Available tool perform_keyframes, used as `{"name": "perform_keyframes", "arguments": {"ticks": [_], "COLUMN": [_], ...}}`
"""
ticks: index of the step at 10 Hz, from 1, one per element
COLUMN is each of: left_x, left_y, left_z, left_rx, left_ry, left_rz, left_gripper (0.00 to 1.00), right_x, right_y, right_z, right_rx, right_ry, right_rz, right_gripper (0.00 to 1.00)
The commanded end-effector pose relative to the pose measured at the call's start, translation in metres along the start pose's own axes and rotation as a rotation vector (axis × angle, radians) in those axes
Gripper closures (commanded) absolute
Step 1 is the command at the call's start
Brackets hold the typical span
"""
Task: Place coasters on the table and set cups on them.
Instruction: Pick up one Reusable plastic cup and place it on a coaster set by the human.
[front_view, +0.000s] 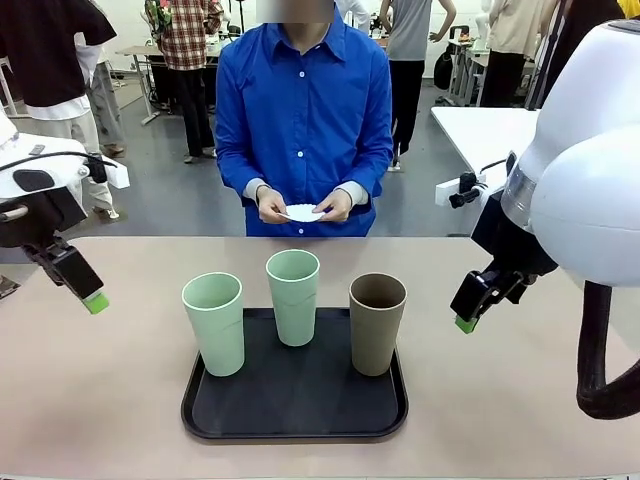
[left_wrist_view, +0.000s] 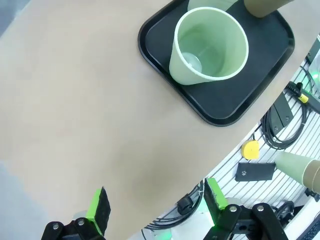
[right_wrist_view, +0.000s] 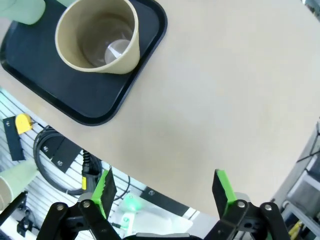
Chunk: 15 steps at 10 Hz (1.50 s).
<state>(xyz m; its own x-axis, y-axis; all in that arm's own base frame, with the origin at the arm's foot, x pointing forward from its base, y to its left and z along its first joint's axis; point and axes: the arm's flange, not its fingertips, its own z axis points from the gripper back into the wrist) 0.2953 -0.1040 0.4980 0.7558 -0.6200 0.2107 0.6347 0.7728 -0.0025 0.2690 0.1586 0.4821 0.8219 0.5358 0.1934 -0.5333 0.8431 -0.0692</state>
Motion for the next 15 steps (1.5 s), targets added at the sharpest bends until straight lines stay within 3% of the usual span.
{"name": "perform_keyframes", "arguments": {"ticks": [1, 3, 4, 5, 7, 9, 12, 15], "left_x": [0.015, 0.004, -0.003, -0.009, -0.026, -0.046, -0.076, -0.097], "left_y": [0.012, 0.003, 0.031, 0.053, 0.098, 0.137, 0.181, 0.185], "left_z": [-0.016, -0.003, 0.002, 0.002, 0.002, -0.015, -0.032, -0.033], "left_rx": [0.019, 0.004, -0.264, -0.518, -0.823, -1.02, -1.087, -1.079], "left_ry": [-0.031, -0.008, -0.138, -0.221, -0.315, -0.336, -0.327, -0.39], "left_rz": [0.008, 0.002, 0.105, 0.156, 0.241, 0.335, 0.477, 0.567], "left_gripper": [0.0, 0.0, 0.0, 0.0, 0.0, 0.0, 0.0, 0.0], "right_x": [0.01, 0.002, -0.004, -0.019, -0.055, -0.086, -0.125, -0.163], "right_y": [-0.017, -0.005, -0.036, -0.073, -0.132, -0.174, -0.201, -0.218], "right_z": [-0.012, -0.002, -0.007, -0.012, -0.037, -0.061, -0.072, -0.066], "right_rx": [0.008, 0.001, 0.391, 0.678, 0.997, 1.117, 1.243, 1.235], "right_ry": [-0.015, -0.002, -0.119, -0.198, -0.266, -0.278, -0.316, -0.353], "right_rz": [-0.006, -0.006, -0.157, -0.283, -0.485, -0.6, -0.653, -0.706], "right_gripper": [0.0, 0.0, 0.0, 0.0, 0.0, 0.0, 0.0, 0.0]}}
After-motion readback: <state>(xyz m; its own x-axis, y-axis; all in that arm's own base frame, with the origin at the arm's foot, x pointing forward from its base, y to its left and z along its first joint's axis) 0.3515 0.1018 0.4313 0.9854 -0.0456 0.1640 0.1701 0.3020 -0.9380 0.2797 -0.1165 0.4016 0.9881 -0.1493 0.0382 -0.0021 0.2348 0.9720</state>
